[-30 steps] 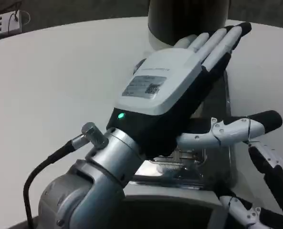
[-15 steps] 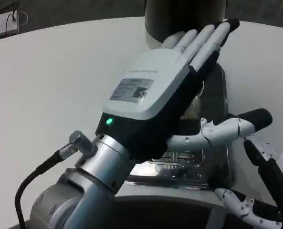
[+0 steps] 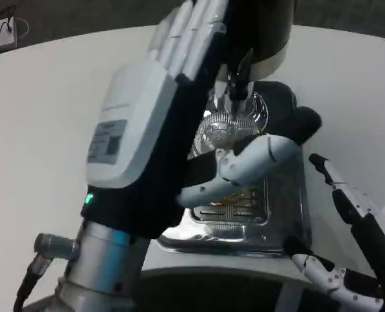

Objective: Grasp the cup under the faucet to collect the drink, then remove the cup.

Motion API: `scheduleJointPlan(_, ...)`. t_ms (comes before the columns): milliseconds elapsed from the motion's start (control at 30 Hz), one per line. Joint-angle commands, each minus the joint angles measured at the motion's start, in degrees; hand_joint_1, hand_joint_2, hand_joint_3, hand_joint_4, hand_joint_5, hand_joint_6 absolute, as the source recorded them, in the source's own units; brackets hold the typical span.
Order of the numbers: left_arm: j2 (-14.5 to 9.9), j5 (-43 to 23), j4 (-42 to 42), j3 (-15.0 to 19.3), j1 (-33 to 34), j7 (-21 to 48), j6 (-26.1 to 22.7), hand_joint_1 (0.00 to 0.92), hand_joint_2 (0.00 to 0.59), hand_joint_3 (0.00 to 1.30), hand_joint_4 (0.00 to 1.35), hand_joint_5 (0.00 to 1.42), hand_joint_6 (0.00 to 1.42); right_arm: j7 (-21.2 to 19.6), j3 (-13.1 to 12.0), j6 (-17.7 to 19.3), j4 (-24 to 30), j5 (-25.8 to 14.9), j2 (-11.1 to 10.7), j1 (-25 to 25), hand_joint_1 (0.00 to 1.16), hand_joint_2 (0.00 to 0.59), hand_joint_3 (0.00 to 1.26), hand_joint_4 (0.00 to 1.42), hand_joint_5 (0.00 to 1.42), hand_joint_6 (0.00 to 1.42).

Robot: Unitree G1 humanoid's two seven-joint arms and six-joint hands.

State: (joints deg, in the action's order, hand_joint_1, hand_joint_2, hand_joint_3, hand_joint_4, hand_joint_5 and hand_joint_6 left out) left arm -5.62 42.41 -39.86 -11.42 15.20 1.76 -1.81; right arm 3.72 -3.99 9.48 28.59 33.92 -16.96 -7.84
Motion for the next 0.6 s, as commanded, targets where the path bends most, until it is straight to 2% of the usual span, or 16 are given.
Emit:
scheduleJointPlan(33, 1.12, -1.71, -0.82, 1.51, -4.11, -2.56, 1.2, 0.0, 0.167, 0.0, 0.0, 0.0, 0.0, 0.1, 0.32, 0.02, -1.28, -0.98, -0.81, 0.8, 0.37, 0.322, 0.02, 0.04, 0.09, 0.18)
scheduleJointPlan(167, 1.26, -0.91, -1.97, 2.17, -7.96, -3.58, 1.52, 0.0, 0.166, 0.0, 0.0, 0.0, 0.0, 0.0, 0.41, 0.19, -2.29, -1.47, -1.57, 1.81, 0.38, 0.313, 0.01, 0.04, 0.09, 0.18)
scheduleJointPlan(333, -0.17, 4.3, -4.29, 2.03, -14.87, -1.74, 0.58, 0.0, 0.165, 0.0, 0.0, 0.0, 0.0, -0.18, 0.66, -0.1, -3.76, -2.37, -1.79, 3.54, 0.39, 0.312, 0.0, 0.02, 0.08, 0.18)
scheduleJointPlan(433, -0.96, 7.15, -5.01, 1.28, -17.82, 0.43, 0.11, 0.0, 0.166, 0.0, 0.0, 0.0, 0.0, -0.71, 0.82, -0.35, -4.51, -2.91, -1.08, 4.47, 0.39, 0.312, 0.0, 0.01, 0.07, 0.18)
scheduleJointPlan(600, -1.22, 10.35, -5.05, 1.3, -20.91, -0.06, 0.87, 0.0, 0.163, 0.0, 0.0, 0.0, 0.0, -1.12, 1.46, -0.23, -5.74, -3.21, -0.63, 5.92, 0.39, 0.312, 0.0, 0.0, 0.06, 0.17)
